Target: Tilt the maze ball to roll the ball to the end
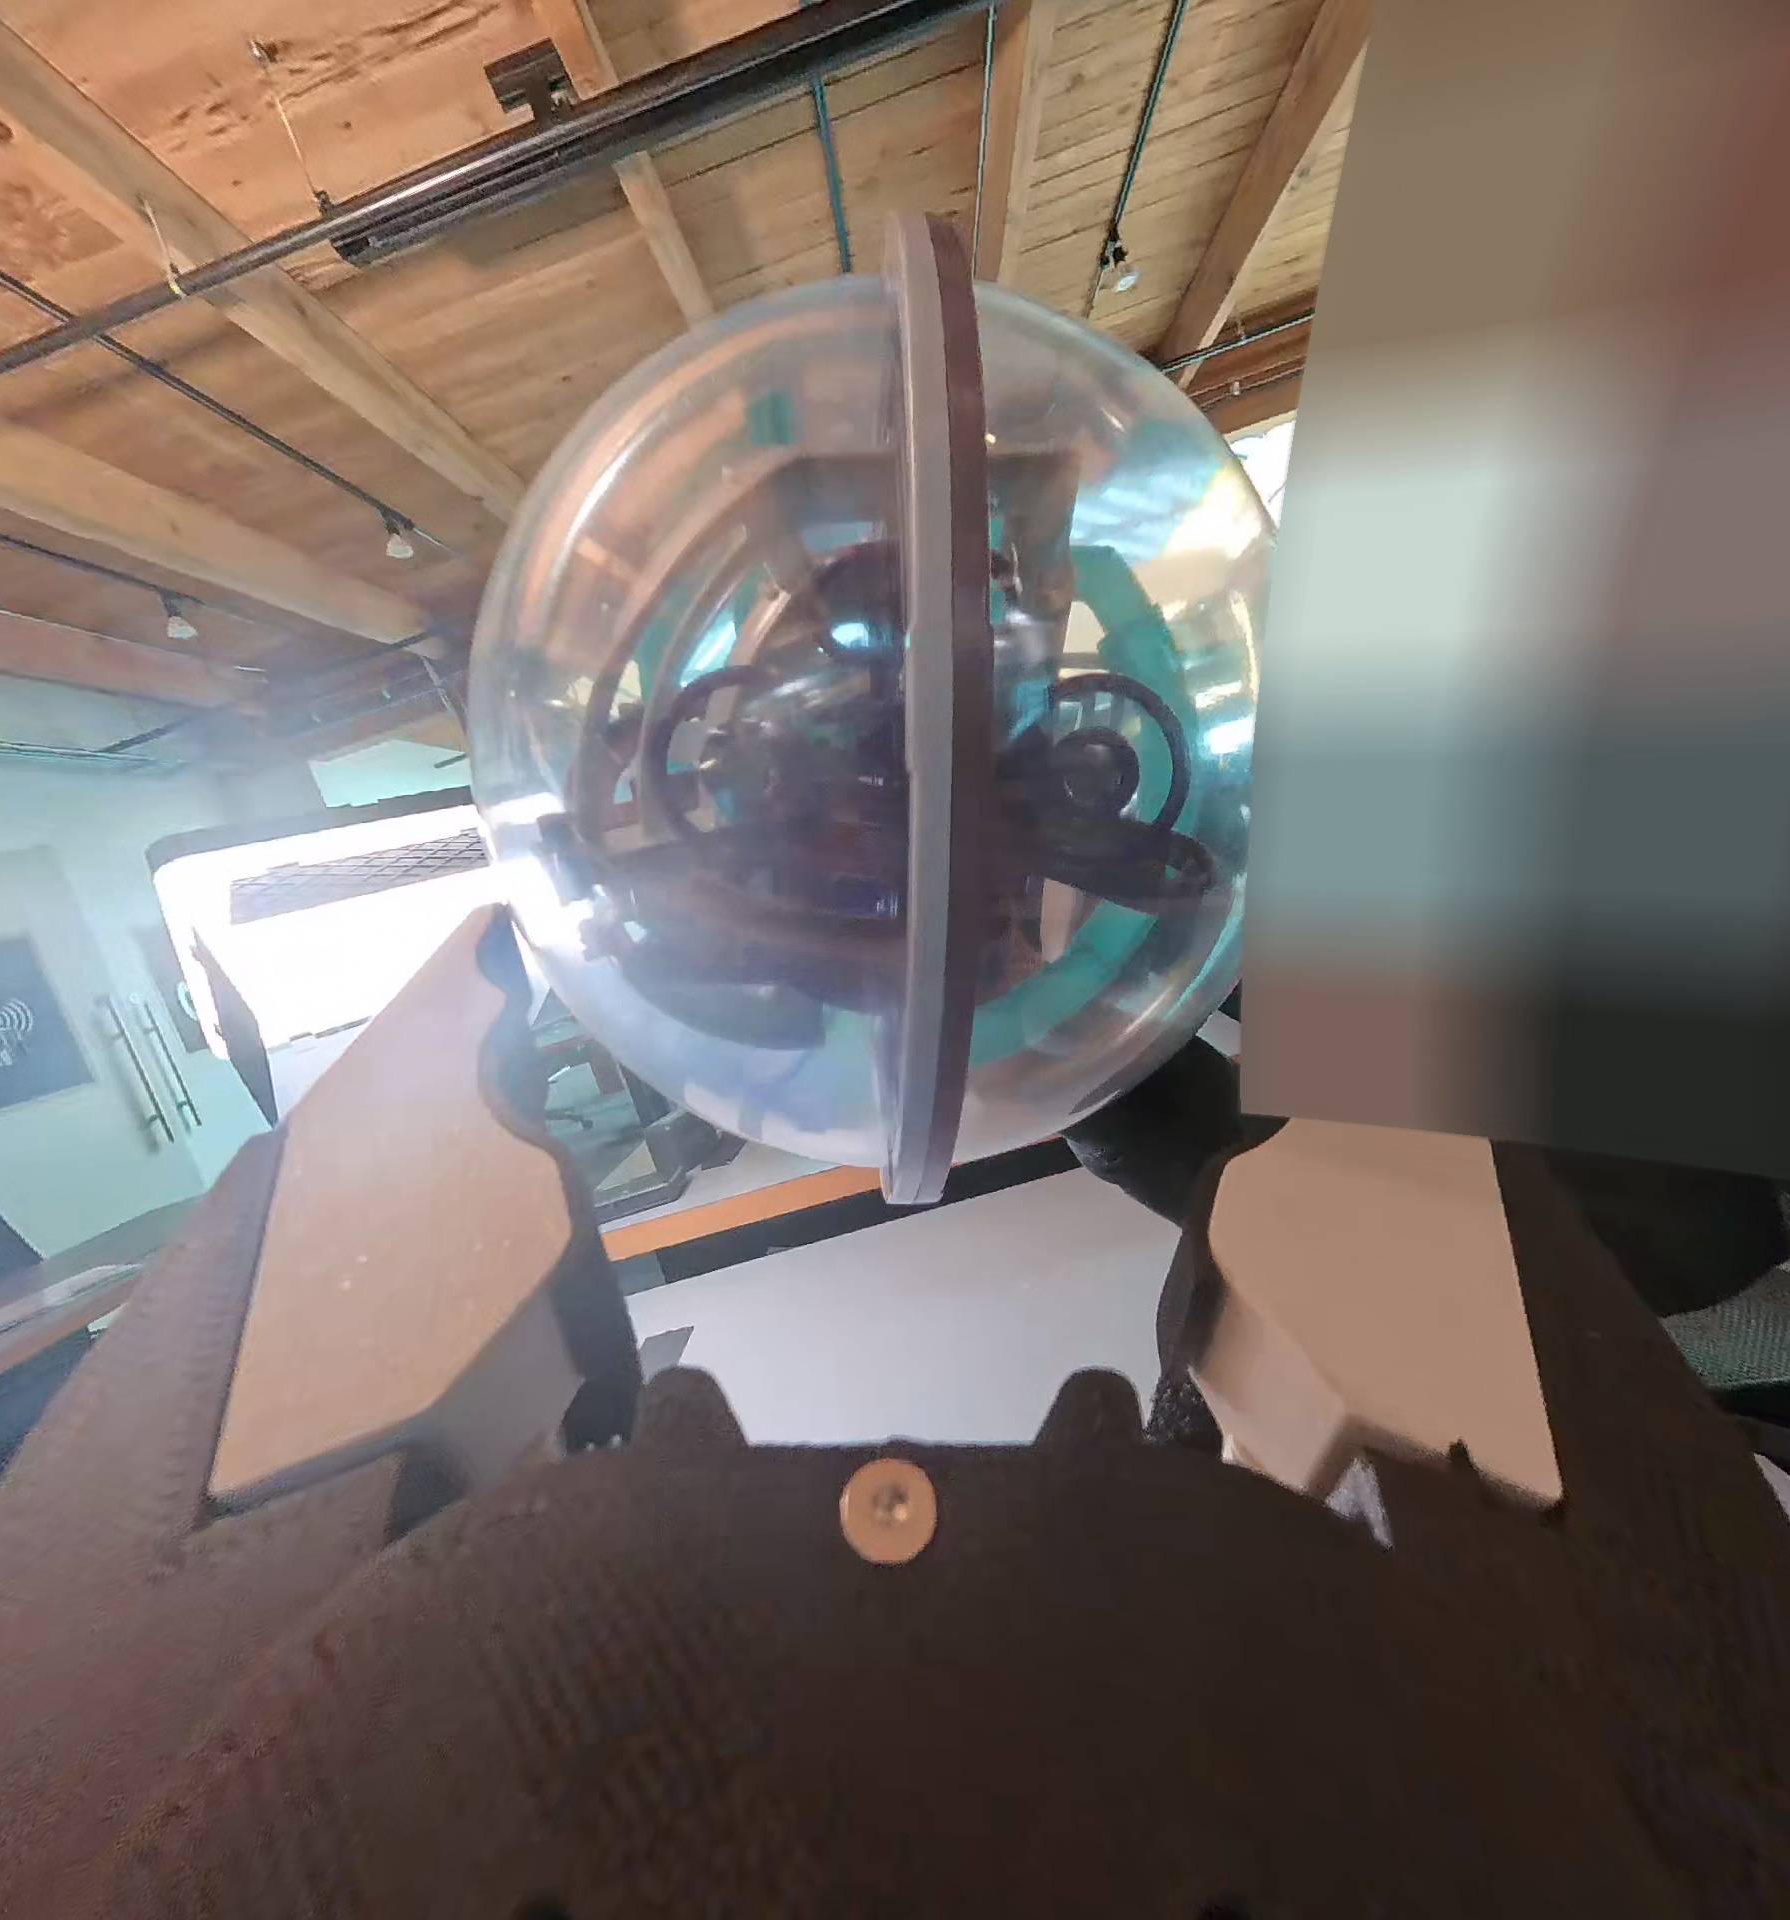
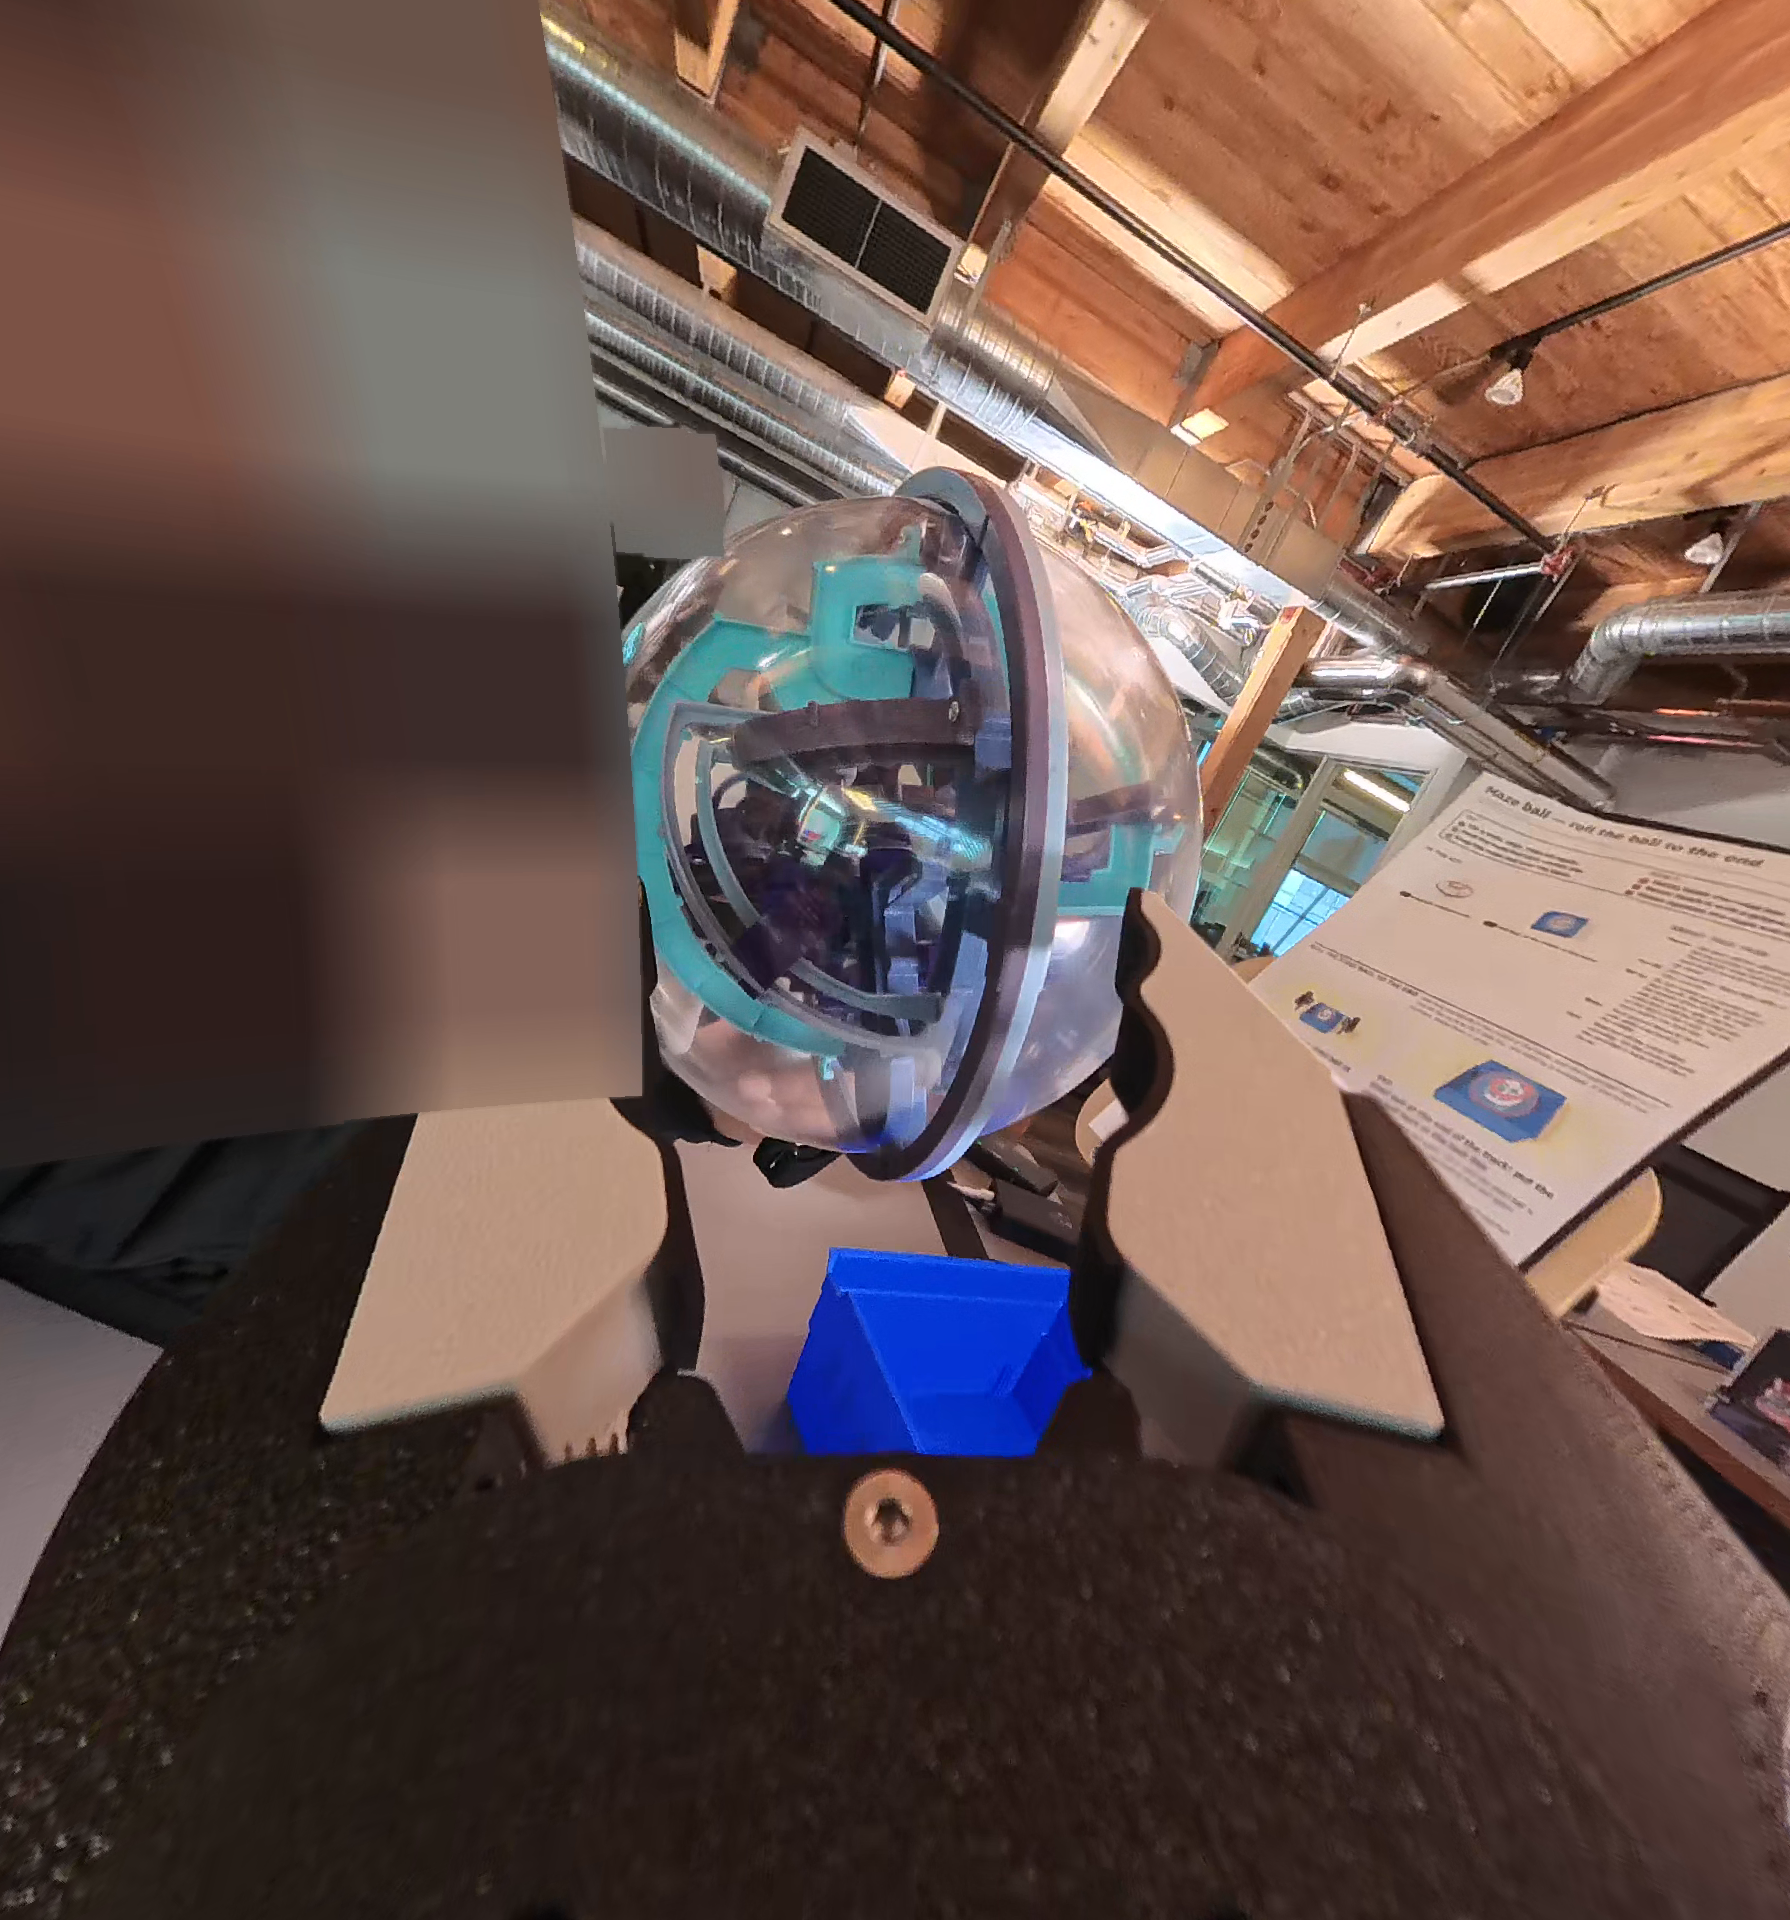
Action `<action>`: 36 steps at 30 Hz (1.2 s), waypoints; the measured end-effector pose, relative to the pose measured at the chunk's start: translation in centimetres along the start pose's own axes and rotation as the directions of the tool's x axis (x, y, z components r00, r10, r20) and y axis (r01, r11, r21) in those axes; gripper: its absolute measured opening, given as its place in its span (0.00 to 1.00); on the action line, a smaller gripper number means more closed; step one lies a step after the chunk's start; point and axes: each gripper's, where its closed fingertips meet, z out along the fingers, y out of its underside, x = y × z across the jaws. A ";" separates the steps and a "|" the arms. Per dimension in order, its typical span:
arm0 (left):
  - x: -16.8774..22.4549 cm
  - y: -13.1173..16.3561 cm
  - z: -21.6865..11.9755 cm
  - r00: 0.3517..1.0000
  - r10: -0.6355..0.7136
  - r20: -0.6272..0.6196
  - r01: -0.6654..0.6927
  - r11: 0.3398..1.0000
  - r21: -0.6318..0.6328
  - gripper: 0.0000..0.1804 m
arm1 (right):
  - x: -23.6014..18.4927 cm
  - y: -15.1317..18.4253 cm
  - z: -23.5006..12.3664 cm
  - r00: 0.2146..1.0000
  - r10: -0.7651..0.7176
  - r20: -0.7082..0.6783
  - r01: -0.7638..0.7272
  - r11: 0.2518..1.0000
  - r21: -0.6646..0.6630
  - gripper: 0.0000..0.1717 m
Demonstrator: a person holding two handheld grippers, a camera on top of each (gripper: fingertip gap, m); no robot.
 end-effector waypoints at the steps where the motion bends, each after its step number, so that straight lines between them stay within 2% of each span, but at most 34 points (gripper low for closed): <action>1: -0.1 0.0 0.0 1.000 0.001 0.003 -0.001 1.000 0.002 0.75 | 0.1 0.1 -0.1 1.000 0.002 -0.001 -0.002 1.000 -0.006 0.51; 6: 0.0 0.0 -0.4 0.999 0.044 0.004 -0.044 0.999 0.000 0.75 | -0.2 0.3 0.2 1.000 -0.020 0.000 0.020 0.999 -0.027 0.50; 9: 0.8 -1.2 -0.3 0.987 0.162 0.013 -0.162 0.987 0.003 0.75 | -0.8 0.2 0.2 0.998 -0.051 0.024 0.052 0.998 -0.037 0.47; 12: 2.3 -2.8 -0.2 0.966 0.258 -0.001 -0.258 0.966 -0.005 0.75 | -1.7 0.9 0.2 0.994 -0.092 0.059 0.098 0.989 -0.107 0.48; 14: 2.5 -3.3 -0.4 0.964 0.267 -0.001 -0.267 0.963 -0.019 0.74 | -1.8 1.9 0.5 0.992 -0.109 0.060 0.117 0.980 -0.163 0.49; 17: 2.2 -3.4 -0.8 0.967 0.256 0.006 -0.256 0.967 -0.011 0.74 | -1.6 3.6 1.0 0.994 -0.087 0.058 0.098 0.971 -0.217 0.51; 20: 1.8 -3.5 -1.0 0.971 0.240 0.019 -0.240 0.971 -0.015 0.74 | -1.3 4.2 1.3 0.997 -0.053 0.056 0.064 0.976 -0.210 0.52; 27: -0.4 -1.9 -1.7 0.993 0.102 0.056 -0.100 0.994 -0.043 0.75 | 0.0 3.2 1.3 1.000 -0.012 -0.004 0.011 0.992 -0.124 0.52; 36: -2.1 -0.3 -1.7 0.995 -0.019 0.101 0.025 0.998 -0.058 0.74 | 1.4 3.8 0.7 0.998 0.027 -0.053 -0.034 0.989 -0.143 0.53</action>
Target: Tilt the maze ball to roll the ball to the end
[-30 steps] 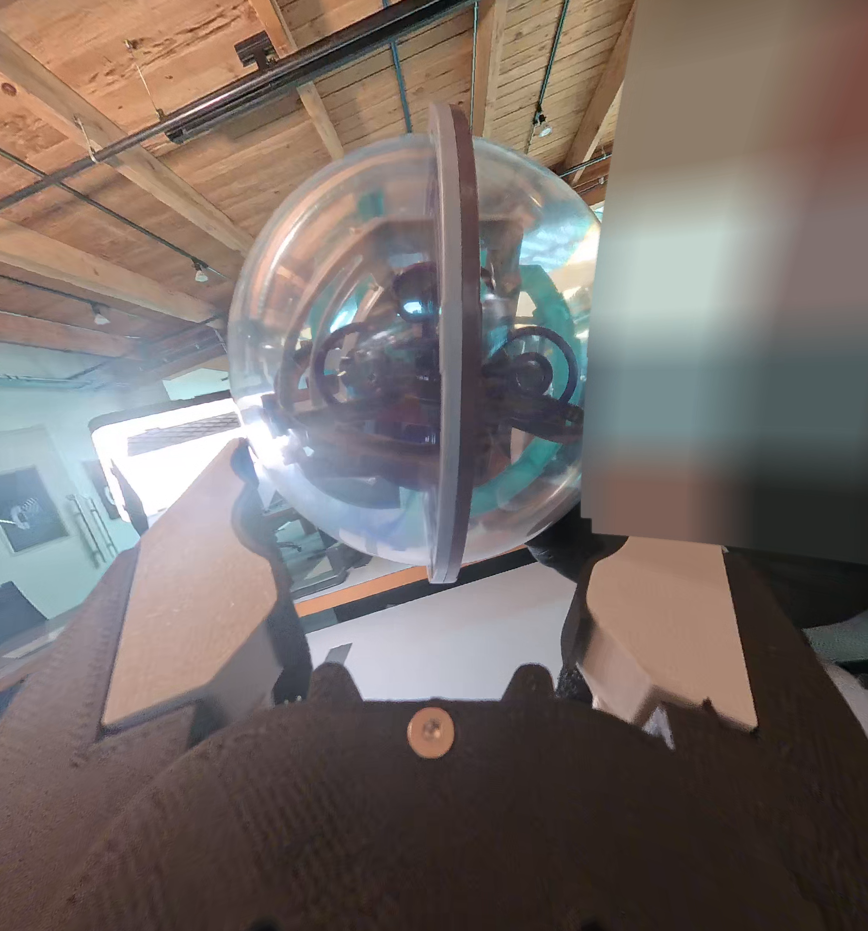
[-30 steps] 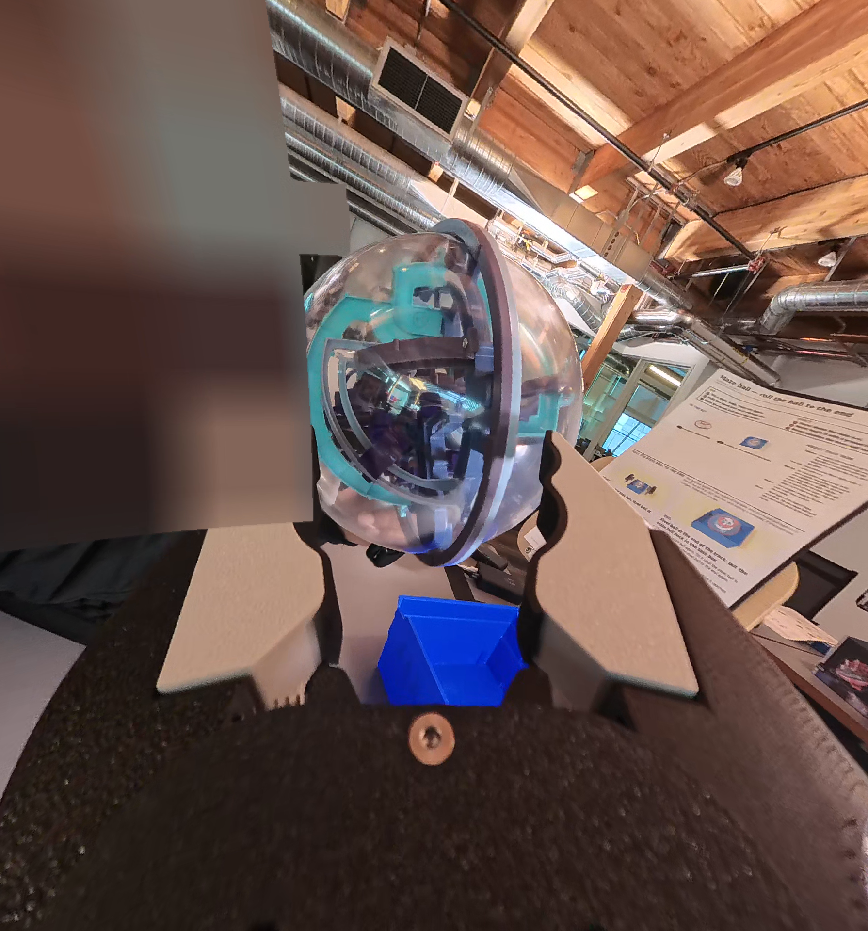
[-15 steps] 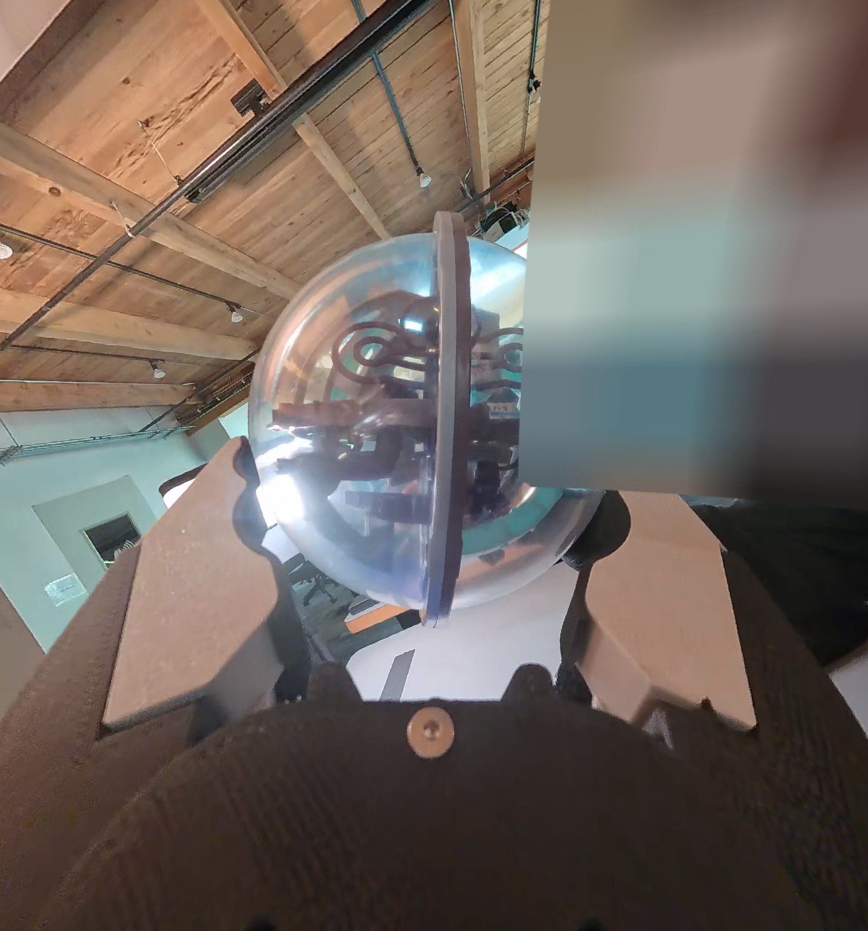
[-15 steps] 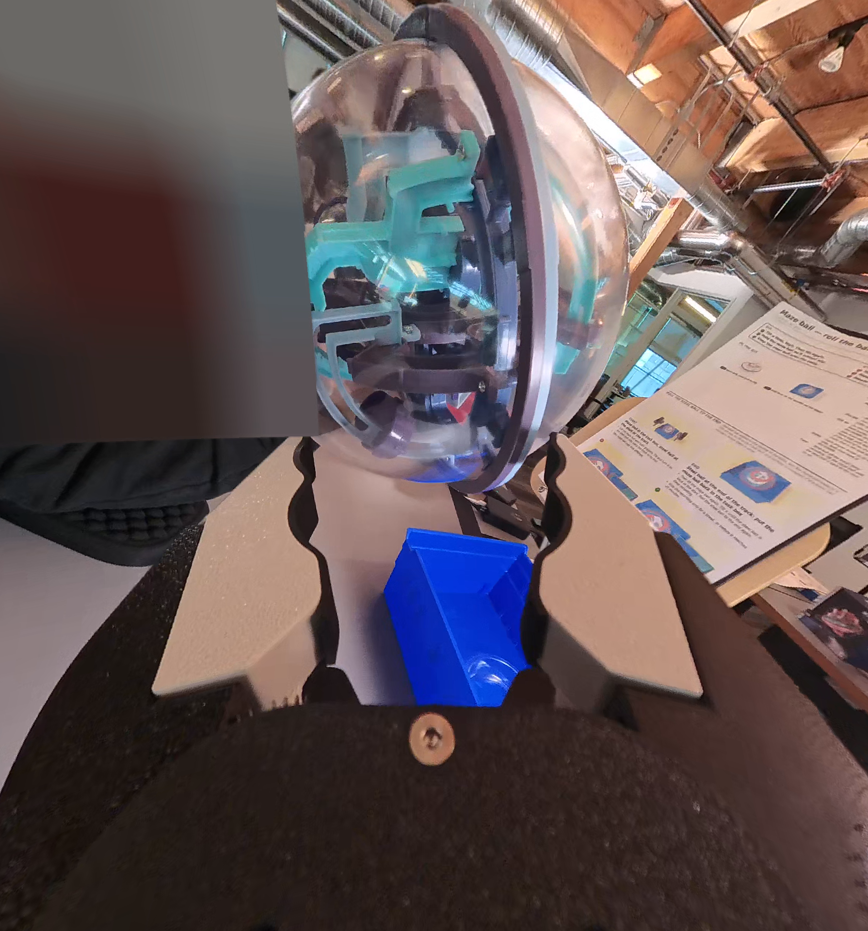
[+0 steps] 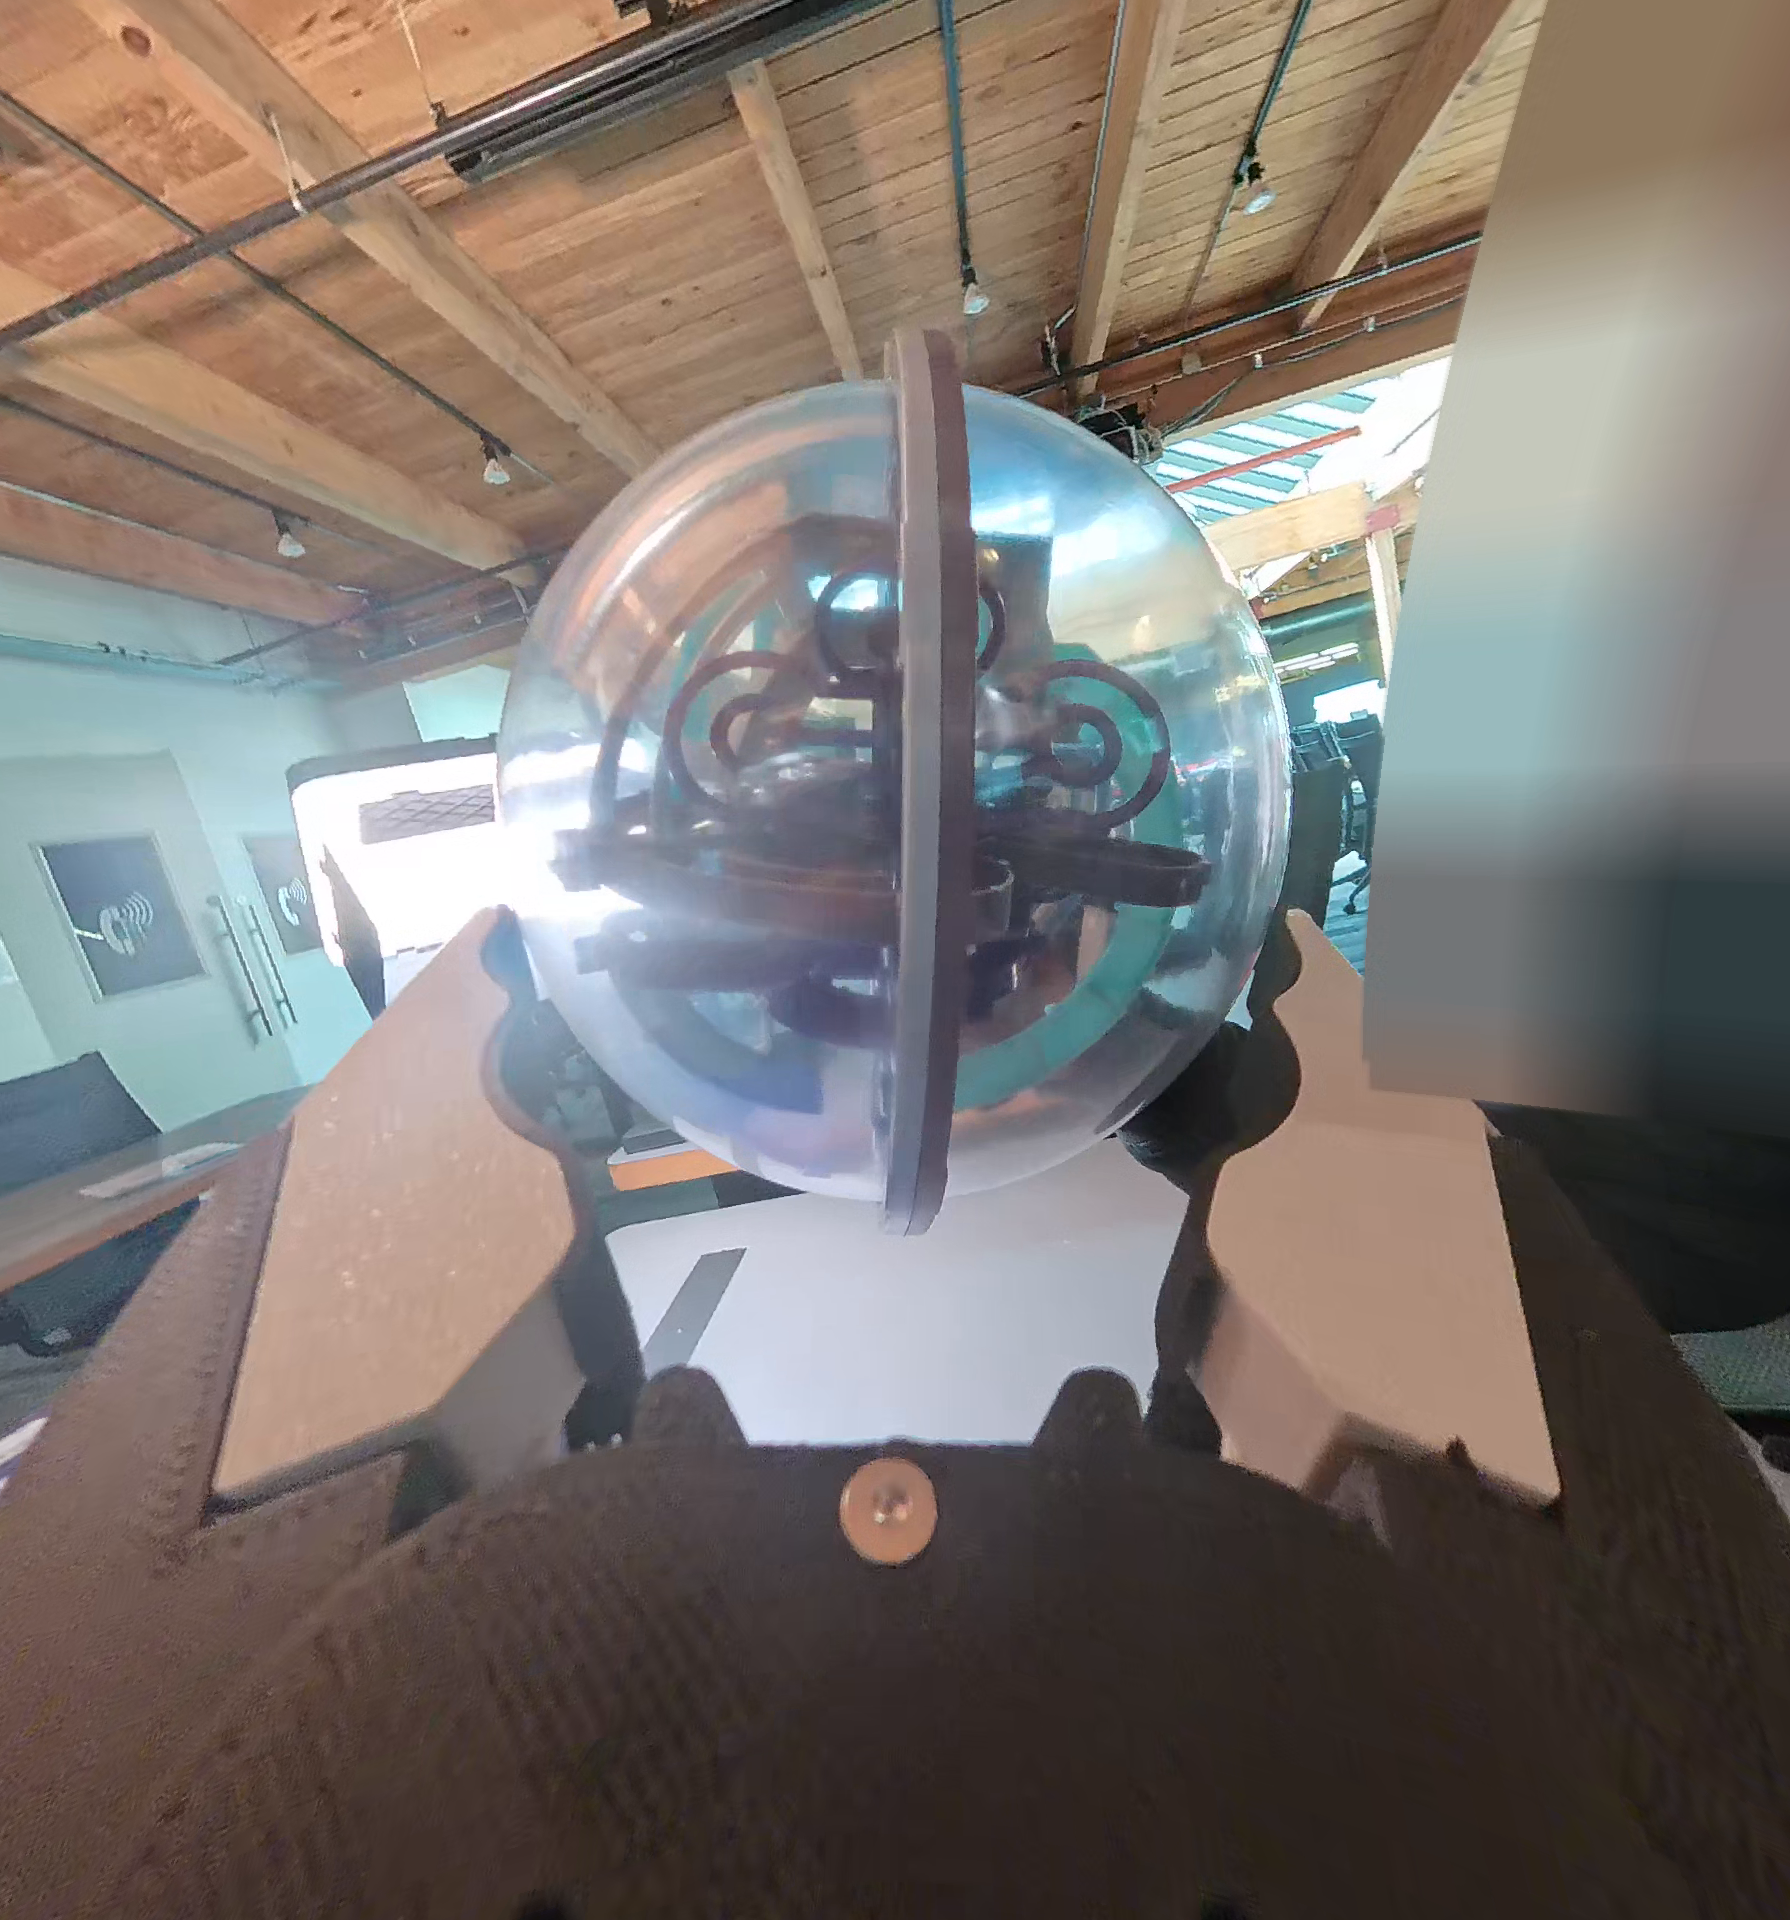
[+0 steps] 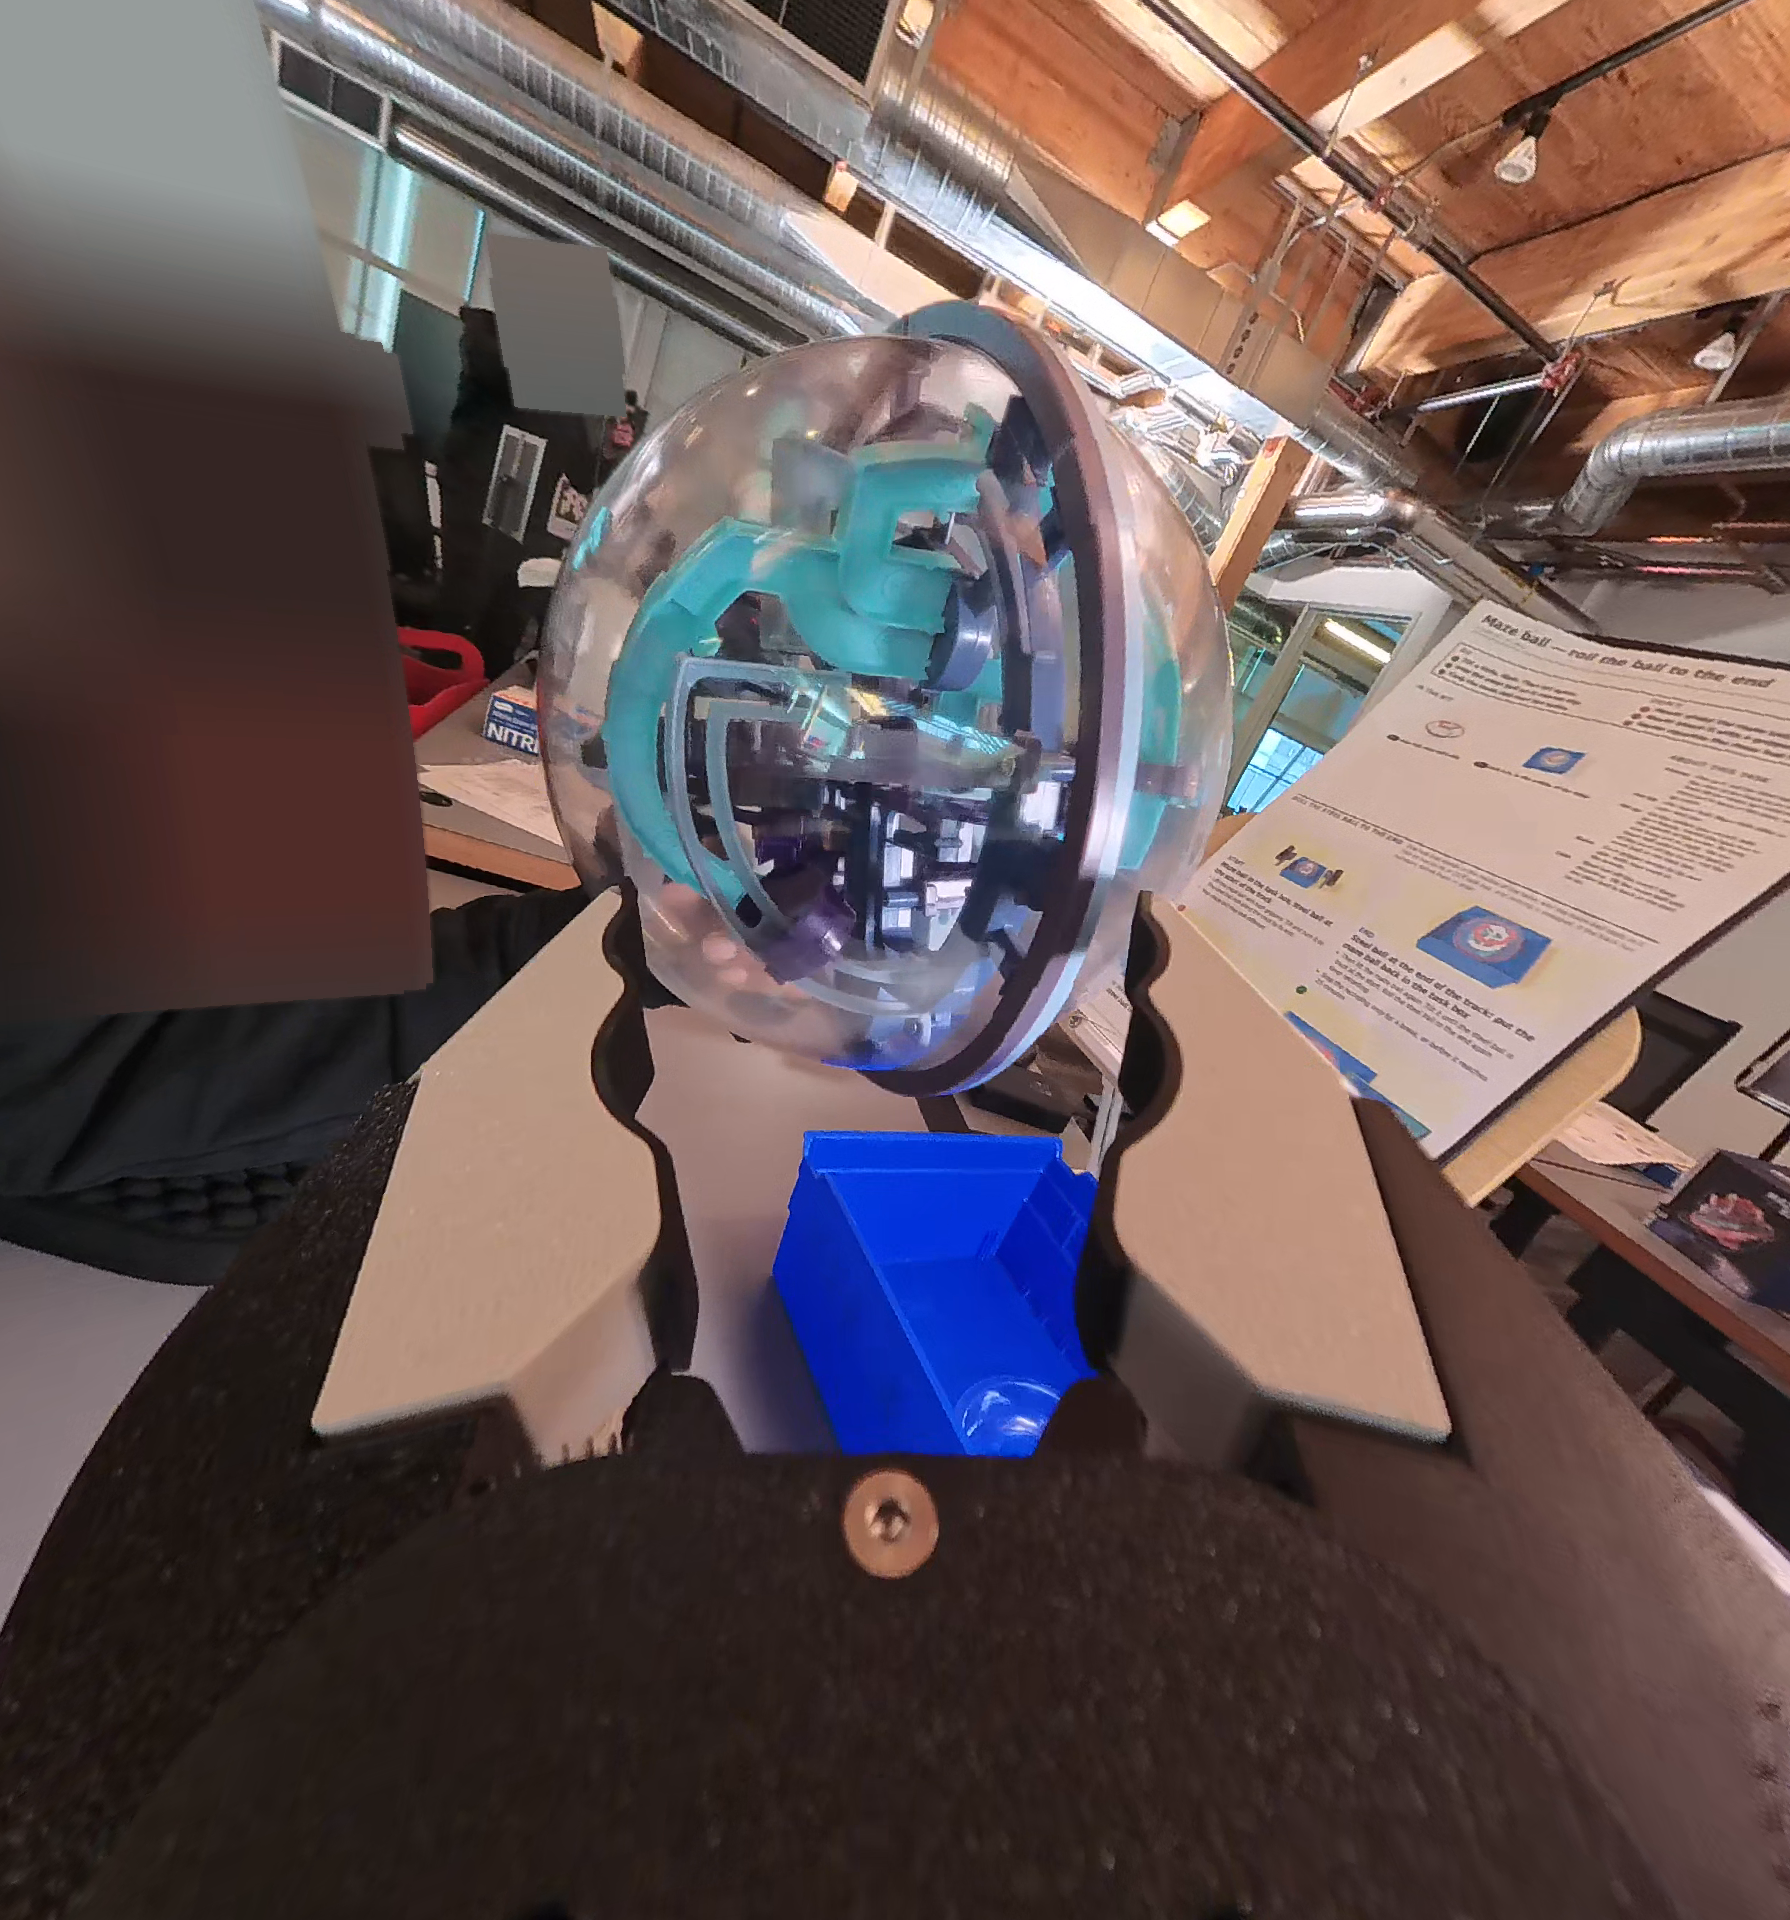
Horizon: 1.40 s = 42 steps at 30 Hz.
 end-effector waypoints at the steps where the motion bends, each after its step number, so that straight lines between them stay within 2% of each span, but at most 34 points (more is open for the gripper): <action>1: -0.2 0.1 0.1 1.000 -0.015 0.007 0.015 1.000 -0.001 0.74 | 0.2 0.1 -0.1 1.000 0.011 -0.004 -0.011 1.000 -0.005 0.53; 4: -1.0 0.8 0.3 0.995 -0.097 0.038 0.098 0.995 -0.023 0.74 | 1.0 0.4 -0.3 0.998 0.059 -0.028 -0.059 0.998 -0.012 0.54; 7: -2.7 2.0 0.5 0.954 -0.284 0.101 0.289 0.956 -0.047 0.74 | 2.5 1.0 -0.4 0.985 0.149 -0.085 -0.151 0.988 -0.021 0.54; 10: -4.7 4.3 0.4 0.829 -0.525 0.194 0.542 0.839 -0.044 0.74 | 4.2 3.1 -0.5 0.944 0.291 -0.156 -0.304 0.950 -0.067 0.56; 13: -5.2 7.3 0.3 0.710 -0.657 0.254 0.693 0.716 -0.083 0.74 | 5.3 5.0 -0.5 0.905 0.375 -0.201 -0.398 0.913 -0.092 0.62; 17: -5.5 8.4 0.5 0.620 -0.743 0.254 0.775 0.630 -0.049 0.74 | 5.9 5.7 -1.1 0.875 0.435 -0.213 -0.460 0.883 -0.088 0.61; 21: -5.8 9.2 0.2 0.589 -0.758 0.280 0.798 0.601 -0.051 0.74 | 5.8 6.9 -1.2 0.867 0.447 -0.223 -0.482 0.865 -0.141 0.62; 24: -6.1 9.7 -0.3 0.509 -0.808 0.297 0.851 0.525 -0.029 0.75 | 5.6 8.0 -1.1 0.863 0.454 -0.223 -0.495 0.848 -0.187 0.62; 26: -6.7 9.8 -0.8 0.487 -0.815 0.313 0.859 0.512 -0.004 0.74 | 5.3 8.9 -1.2 0.862 0.464 -0.203 -0.502 0.838 -0.216 0.61; 29: -7.0 9.6 -1.1 0.536 -0.769 0.349 0.823 0.569 -0.011 0.74 | 5.1 9.5 -1.2 0.860 0.495 -0.123 -0.510 0.844 -0.168 0.61; 31: -6.4 9.3 -0.7 0.633 -0.686 0.359 0.753 0.654 -0.079 0.74 | 5.3 9.0 -1.5 0.853 0.517 -0.066 -0.521 0.849 -0.082 0.61; 33: -5.6 9.2 -0.2 0.748 -0.564 0.349 0.643 0.747 -0.170 0.74 | 5.3 9.1 -1.7 0.857 0.514 -0.030 -0.515 0.856 -0.051 0.61; 35: -4.9 9.2 0.2 0.835 -0.451 0.316 0.530 0.814 -0.239 0.74 | 4.4 9.9 -1.6 0.872 0.490 -0.001 -0.487 0.867 -0.103 0.66; 37: -4.6 8.6 0.5 0.892 -0.356 0.280 0.423 0.875 -0.235 0.74 | 3.5 10.7 -1.2 0.893 0.451 0.012 -0.443 0.881 -0.167 0.70; 42: -2.5 7.0 0.5 0.964 -0.225 0.144 0.256 0.932 -0.258 0.75 | 1.0 11.0 0.3 0.934 0.346 0.086 -0.320 0.921 -0.224 0.80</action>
